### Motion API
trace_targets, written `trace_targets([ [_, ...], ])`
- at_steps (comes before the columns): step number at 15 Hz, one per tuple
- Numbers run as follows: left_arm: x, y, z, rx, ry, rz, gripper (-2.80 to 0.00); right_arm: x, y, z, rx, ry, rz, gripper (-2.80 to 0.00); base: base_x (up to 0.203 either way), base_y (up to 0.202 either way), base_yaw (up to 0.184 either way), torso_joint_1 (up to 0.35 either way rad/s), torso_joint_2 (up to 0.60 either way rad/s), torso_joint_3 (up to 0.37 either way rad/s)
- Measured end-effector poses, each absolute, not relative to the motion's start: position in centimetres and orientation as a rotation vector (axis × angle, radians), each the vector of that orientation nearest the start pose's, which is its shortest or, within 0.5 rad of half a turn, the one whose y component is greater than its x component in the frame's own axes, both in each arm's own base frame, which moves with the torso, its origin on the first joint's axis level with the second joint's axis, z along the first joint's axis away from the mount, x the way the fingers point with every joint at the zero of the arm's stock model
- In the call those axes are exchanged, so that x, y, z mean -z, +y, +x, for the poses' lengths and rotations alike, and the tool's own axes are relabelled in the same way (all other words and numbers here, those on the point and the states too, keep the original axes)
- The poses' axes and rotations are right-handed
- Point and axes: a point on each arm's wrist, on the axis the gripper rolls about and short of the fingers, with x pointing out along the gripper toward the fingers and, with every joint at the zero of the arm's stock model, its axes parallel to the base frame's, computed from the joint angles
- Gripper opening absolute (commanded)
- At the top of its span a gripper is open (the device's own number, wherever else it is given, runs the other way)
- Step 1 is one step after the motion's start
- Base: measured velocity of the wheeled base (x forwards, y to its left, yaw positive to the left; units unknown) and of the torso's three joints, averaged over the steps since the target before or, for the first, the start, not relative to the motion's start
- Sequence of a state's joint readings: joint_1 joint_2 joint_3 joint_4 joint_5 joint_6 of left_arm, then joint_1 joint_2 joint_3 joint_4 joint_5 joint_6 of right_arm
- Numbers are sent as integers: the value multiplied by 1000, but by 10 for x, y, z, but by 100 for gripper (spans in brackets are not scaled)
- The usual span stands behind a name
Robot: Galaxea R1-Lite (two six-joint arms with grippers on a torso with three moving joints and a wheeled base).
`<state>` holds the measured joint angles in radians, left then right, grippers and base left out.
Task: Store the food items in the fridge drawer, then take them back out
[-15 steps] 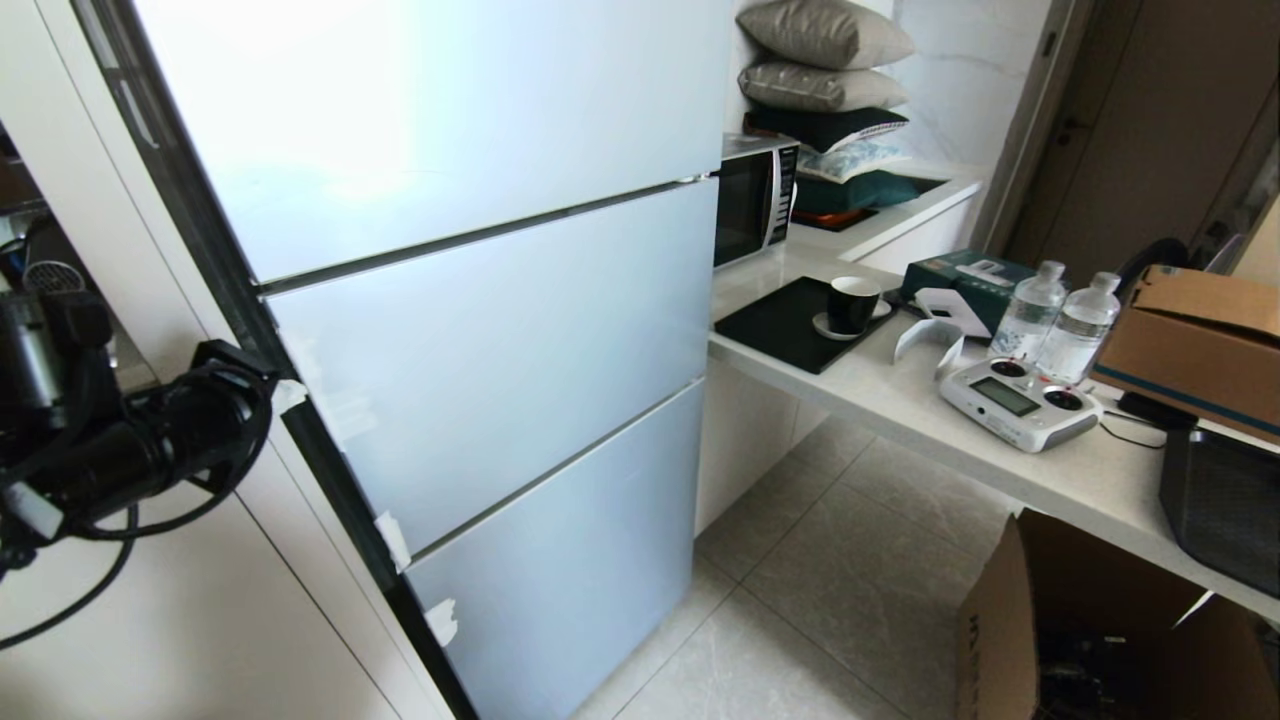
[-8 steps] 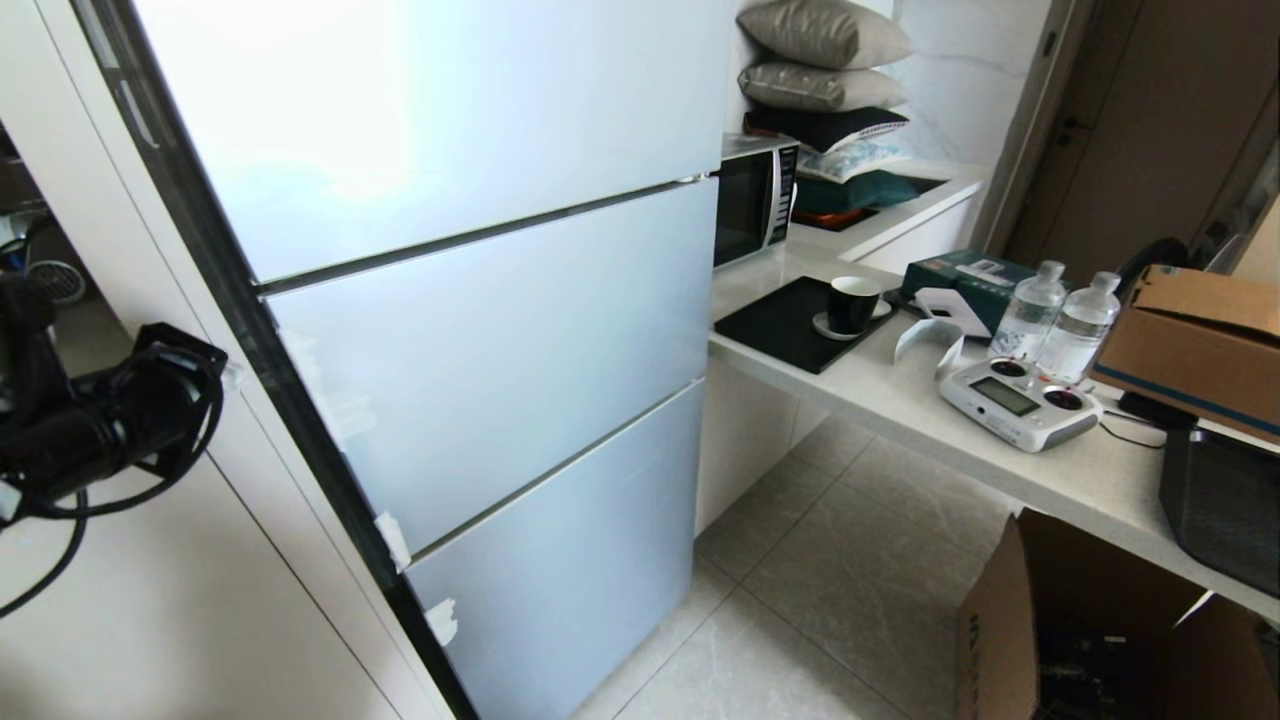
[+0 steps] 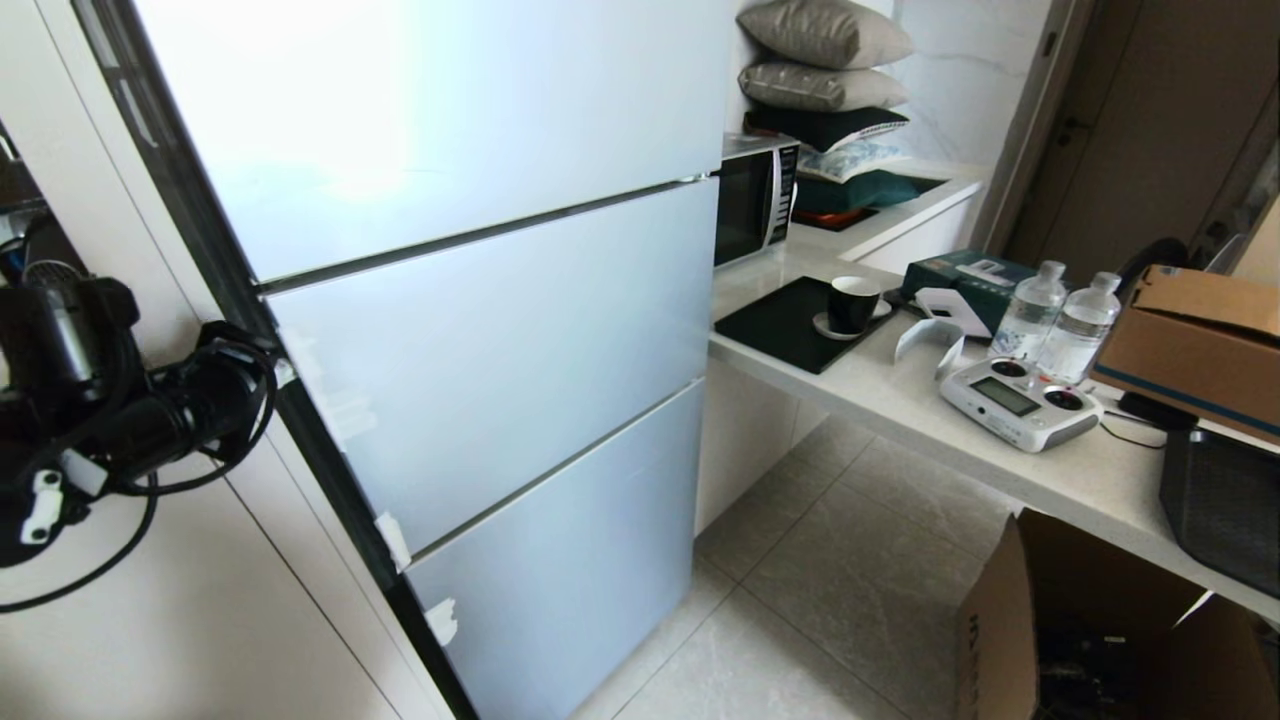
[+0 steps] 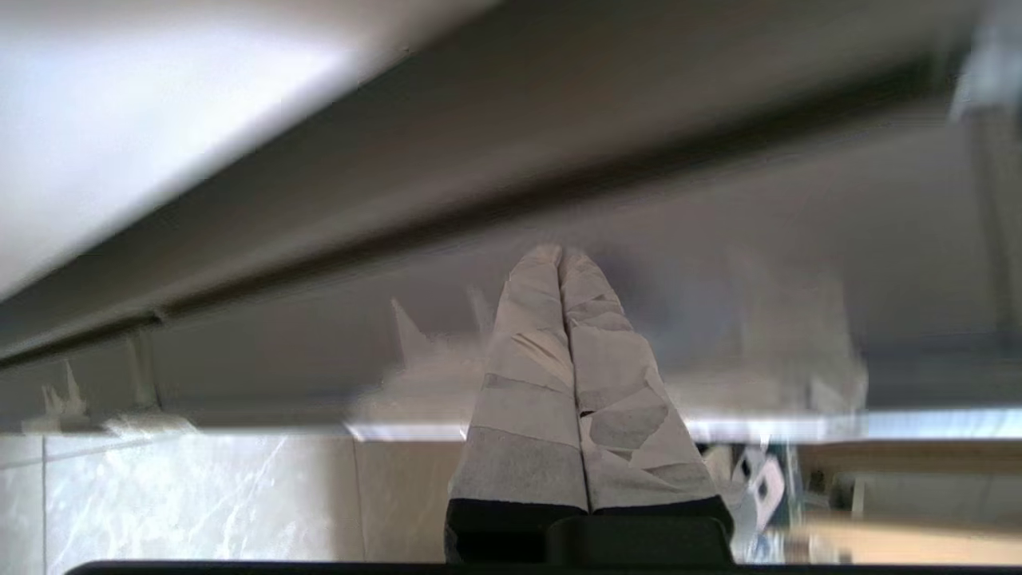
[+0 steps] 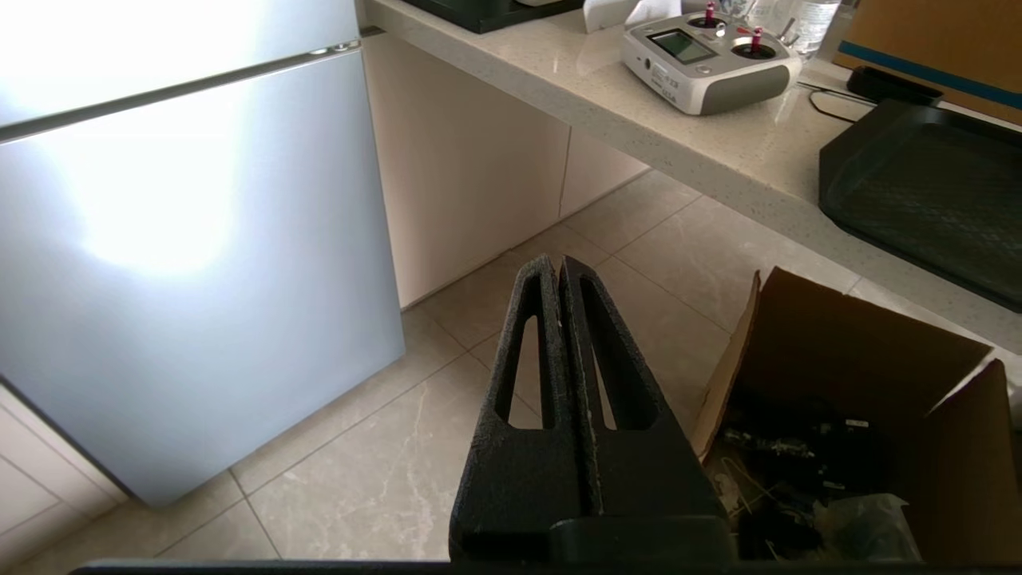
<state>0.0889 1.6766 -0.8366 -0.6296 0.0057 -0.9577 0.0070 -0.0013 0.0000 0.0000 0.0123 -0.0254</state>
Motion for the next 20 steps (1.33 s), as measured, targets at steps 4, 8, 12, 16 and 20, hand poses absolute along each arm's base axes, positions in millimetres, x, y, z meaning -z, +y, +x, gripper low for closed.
trace_targets([
  [4,-192,25,301,-190,171,-960,-280,-75,0,-23,-20,-2,-26,-280,0,0,0,0,0,0],
  [8,-184,19,296,-188,208,-958,-280,-75,0,-23,-20,-2,-25,-280,0,0,0,0,0,0],
  [12,-177,11,292,-178,243,-955,-280,-75,0,-23,-20,-2,-26,-280,0,0,0,0,0,0],
  [16,-174,7,290,-164,253,-953,-280,-76,0,-23,-20,-2,-25,-280,0,0,0,0,0,0],
  [20,-173,6,289,-161,255,-953,-280,-75,0,-23,-20,-2,-26,-280,0,0,0,0,0,0],
])
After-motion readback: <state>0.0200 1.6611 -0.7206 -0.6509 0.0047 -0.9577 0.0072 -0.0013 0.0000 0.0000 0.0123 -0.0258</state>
